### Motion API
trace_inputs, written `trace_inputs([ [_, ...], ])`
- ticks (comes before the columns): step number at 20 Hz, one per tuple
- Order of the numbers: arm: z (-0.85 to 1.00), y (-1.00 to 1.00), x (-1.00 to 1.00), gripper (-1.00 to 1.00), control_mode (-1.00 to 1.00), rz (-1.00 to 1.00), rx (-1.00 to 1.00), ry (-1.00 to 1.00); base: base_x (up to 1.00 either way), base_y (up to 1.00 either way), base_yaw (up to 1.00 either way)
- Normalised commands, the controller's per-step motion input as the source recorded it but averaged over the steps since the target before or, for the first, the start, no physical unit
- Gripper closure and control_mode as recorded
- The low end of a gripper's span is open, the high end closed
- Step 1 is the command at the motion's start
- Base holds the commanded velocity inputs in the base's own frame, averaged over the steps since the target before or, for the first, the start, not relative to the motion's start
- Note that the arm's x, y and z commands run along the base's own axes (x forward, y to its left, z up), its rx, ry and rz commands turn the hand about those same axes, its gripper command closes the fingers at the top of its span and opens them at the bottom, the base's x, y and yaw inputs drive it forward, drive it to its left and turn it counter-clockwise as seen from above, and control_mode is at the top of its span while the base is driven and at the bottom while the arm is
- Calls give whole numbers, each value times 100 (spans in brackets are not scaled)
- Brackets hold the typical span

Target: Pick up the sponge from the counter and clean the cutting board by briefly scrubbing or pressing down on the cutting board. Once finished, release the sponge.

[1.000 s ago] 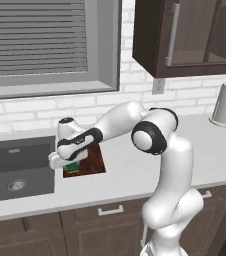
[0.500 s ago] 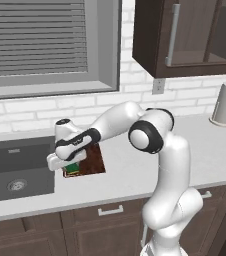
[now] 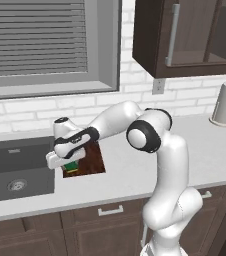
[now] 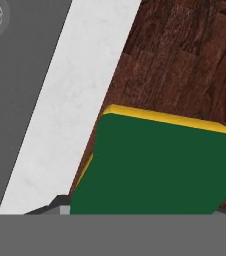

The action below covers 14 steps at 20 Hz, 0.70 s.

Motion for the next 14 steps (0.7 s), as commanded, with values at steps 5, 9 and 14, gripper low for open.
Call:
trace_inputs([
  [5,-30,-7,43,100,-100,0,3,-3,0,0,0],
  [9,-28,-12,56,100,-100,0,4,-3,0,0,0],
  [14,-4,-27,47,100,-100,0,4,-2,0,0,0],
])
